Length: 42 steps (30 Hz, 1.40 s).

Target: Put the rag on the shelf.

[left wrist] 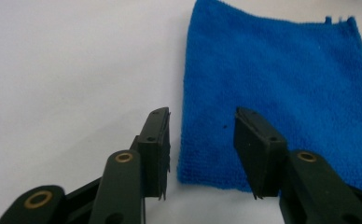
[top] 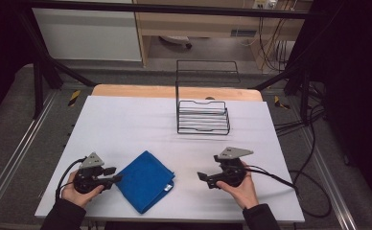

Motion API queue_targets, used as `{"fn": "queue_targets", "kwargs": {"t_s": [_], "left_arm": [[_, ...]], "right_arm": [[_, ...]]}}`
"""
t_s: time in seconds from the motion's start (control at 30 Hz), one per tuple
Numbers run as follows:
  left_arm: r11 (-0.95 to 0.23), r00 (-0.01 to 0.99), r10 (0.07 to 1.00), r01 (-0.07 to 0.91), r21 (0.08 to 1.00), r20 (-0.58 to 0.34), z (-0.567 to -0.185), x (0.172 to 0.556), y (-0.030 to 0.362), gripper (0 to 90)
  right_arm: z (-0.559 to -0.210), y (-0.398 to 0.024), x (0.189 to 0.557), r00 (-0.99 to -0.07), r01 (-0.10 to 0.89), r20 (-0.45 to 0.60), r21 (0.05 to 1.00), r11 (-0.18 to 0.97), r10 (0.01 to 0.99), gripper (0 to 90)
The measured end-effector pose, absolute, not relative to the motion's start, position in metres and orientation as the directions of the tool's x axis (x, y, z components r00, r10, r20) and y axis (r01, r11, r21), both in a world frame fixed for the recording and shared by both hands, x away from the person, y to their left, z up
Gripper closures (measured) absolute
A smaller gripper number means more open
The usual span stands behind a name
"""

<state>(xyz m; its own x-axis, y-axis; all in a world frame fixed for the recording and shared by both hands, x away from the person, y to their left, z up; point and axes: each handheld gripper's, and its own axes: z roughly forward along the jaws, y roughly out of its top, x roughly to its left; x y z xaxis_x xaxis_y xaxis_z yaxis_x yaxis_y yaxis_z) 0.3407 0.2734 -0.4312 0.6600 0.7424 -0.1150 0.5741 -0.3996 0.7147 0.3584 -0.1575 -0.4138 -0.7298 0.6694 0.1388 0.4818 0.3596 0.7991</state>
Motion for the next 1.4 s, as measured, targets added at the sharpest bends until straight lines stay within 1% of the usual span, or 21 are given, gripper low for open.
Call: {"fn": "queue_targets", "kwargs": {"t_s": [0.03,0.17,0.3,0.43,0.53,0.6,0.63,0.67,0.83,0.97,1.1,1.17,1.2,1.3,1.4], "left_arm": [[-0.397,0.658,0.744,0.578,0.713,-0.119,-0.432,0.340,0.273,58.2],[-0.399,0.648,0.752,0.592,0.700,-0.119,-0.434,0.337,0.272,65.4],[-0.401,0.640,0.760,0.602,0.690,-0.116,-0.437,0.336,0.271,71.8],[-0.404,0.633,0.767,0.604,0.686,-0.106,-0.439,0.337,0.270,75.3],[-0.402,0.628,0.771,0.610,0.683,-0.107,-0.440,0.337,0.270,77.4],[-0.402,0.627,0.772,0.614,0.679,-0.109,-0.440,0.338,0.270,78.4],[-0.407,0.628,0.771,0.614,0.677,-0.106,-0.441,0.338,0.270,79.6],[-0.403,0.625,0.773,0.615,0.678,-0.107,-0.441,0.338,0.270,79.6],[-0.397,0.618,0.778,0.623,0.674,-0.113,-0.442,0.340,0.270,82.5],[-0.400,0.619,0.777,0.622,0.673,-0.110,-0.442,0.340,0.268,87.0],[-0.404,0.623,0.774,0.622,0.670,-0.112,-0.442,0.341,0.268,88.8],[-0.409,0.627,0.772,0.620,0.670,-0.109,-0.442,0.341,0.268,89.2],[-0.410,0.627,0.771,0.620,0.669,-0.108,-0.442,0.341,0.268,89.3],[-0.412,0.629,0.770,0.619,0.668,-0.108,-0.442,0.341,0.269,89.4],[-0.414,0.631,0.769,0.617,0.669,-0.106,-0.442,0.341,0.269,89.4]], "right_arm": [[-0.414,-0.157,0.358,-0.730,0.482,0.139,0.799,0.360,0.669,9.7],[-0.414,-0.127,0.362,-0.750,0.476,0.131,0.788,0.391,0.649,14.5],[-0.417,-0.099,0.367,-0.776,0.471,0.145,0.780,0.411,0.614,25.3],[-0.425,-0.076,0.373,-0.792,0.475,0.146,0.757,0.449,0.593,38.0],[-0.431,-0.062,0.377,-0.803,0.480,0.151,0.736,0.476,0.577,46.3],[-0.436,-0.055,0.379,-0.810,0.482,0.154,0.724,0.493,0.566,49.9],[-0.440,-0.049,0.381,-0.811,0.483,0.144,0.711,0.511,0.567,53.5],[-0.440,-0.049,0.381,-0.811,0.483,0.144,0.711,0.511,0.567,53.5],[-0.447,-0.046,0.385,-0.803,0.507,0.160,0.691,0.516,0.574,60.6],[-0.450,-0.045,0.385,-0.800,0.522,0.188,0.686,0.507,0.570,69.3],[-0.450,-0.044,0.386,-0.791,0.548,0.224,0.673,0.497,0.569,77.1],[-0.448,-0.045,0.386,-0.788,0.556,0.234,0.669,0.494,0.570,83.6],[-0.448,-0.045,0.386,-0.788,0.555,0.234,0.671,0.493,0.569,85.1],[-0.446,-0.046,0.387,-0.788,0.556,0.236,0.669,0.493,0.568,86.9],[-0.443,-0.047,0.387,-0.787,0.558,0.241,0.671,0.489,0.568,86.7]]}}
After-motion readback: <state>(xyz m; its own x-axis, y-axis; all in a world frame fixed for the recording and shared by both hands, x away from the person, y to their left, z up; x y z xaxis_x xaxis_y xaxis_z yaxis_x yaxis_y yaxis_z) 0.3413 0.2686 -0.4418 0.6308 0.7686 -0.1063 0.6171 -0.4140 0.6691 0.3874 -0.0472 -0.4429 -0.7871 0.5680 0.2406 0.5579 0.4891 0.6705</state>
